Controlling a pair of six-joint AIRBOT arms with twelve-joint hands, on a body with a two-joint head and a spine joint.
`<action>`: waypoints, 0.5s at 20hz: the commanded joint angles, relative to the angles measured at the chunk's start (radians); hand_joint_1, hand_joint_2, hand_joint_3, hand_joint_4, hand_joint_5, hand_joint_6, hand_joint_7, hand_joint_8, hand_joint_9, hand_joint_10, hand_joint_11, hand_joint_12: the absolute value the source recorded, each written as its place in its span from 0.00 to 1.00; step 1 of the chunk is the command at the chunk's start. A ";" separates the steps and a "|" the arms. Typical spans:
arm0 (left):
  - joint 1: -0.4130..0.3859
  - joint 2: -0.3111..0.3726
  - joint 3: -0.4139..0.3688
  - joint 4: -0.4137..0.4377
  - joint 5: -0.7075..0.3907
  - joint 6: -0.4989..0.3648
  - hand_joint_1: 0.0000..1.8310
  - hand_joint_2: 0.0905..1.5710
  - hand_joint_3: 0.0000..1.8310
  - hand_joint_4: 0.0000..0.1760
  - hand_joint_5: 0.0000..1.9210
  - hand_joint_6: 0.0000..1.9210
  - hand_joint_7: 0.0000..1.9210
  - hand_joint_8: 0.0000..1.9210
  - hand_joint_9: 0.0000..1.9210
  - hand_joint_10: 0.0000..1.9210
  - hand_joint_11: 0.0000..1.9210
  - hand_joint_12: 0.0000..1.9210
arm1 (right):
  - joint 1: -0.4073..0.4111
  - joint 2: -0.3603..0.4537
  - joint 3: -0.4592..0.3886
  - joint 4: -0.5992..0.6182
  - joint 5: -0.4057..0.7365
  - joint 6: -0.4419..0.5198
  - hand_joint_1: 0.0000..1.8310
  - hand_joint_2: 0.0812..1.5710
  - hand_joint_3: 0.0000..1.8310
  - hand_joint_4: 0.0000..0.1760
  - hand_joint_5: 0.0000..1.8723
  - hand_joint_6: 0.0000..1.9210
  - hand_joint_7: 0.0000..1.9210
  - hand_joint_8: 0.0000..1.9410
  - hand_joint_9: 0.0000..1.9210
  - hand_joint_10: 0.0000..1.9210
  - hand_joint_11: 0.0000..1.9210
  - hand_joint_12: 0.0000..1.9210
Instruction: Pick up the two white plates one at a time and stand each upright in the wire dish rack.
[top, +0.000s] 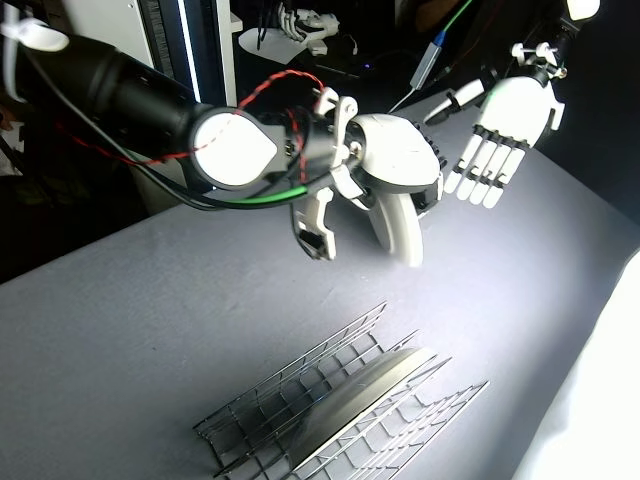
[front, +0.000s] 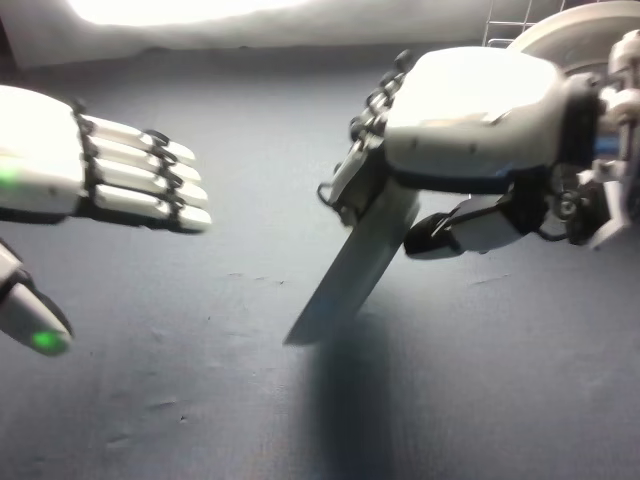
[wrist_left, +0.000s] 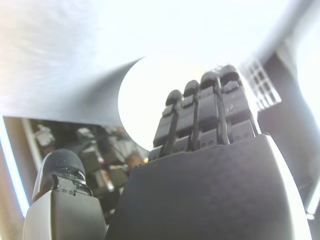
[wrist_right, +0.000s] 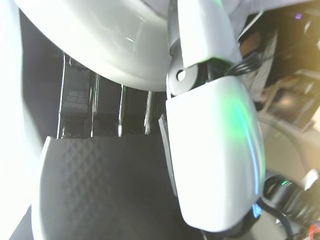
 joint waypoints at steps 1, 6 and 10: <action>-0.014 0.021 0.004 -0.073 -0.010 -0.012 0.00 0.59 0.00 0.00 0.00 0.00 0.00 0.00 0.00 0.00 0.00 0.00 | 0.021 0.012 -0.013 0.058 0.107 0.005 0.76 0.67 0.00 0.00 0.51 0.49 0.55 0.44 0.52 0.56 0.41 0.59; -0.114 0.075 0.008 0.019 -0.031 -0.091 0.00 0.59 0.00 0.00 0.00 0.00 0.00 0.00 0.00 0.00 0.00 0.00 | 0.023 0.100 -0.099 0.210 0.106 0.005 0.76 0.68 0.00 0.00 0.51 0.50 0.54 0.46 0.52 0.56 0.41 0.59; -0.161 0.081 -0.005 0.021 -0.031 -0.108 0.00 0.60 0.00 0.00 0.00 0.00 0.00 0.00 0.00 0.00 0.00 0.00 | 0.023 0.140 -0.129 0.417 0.112 0.019 0.76 0.68 0.00 0.00 0.49 0.52 0.53 0.46 0.53 0.56 0.41 0.57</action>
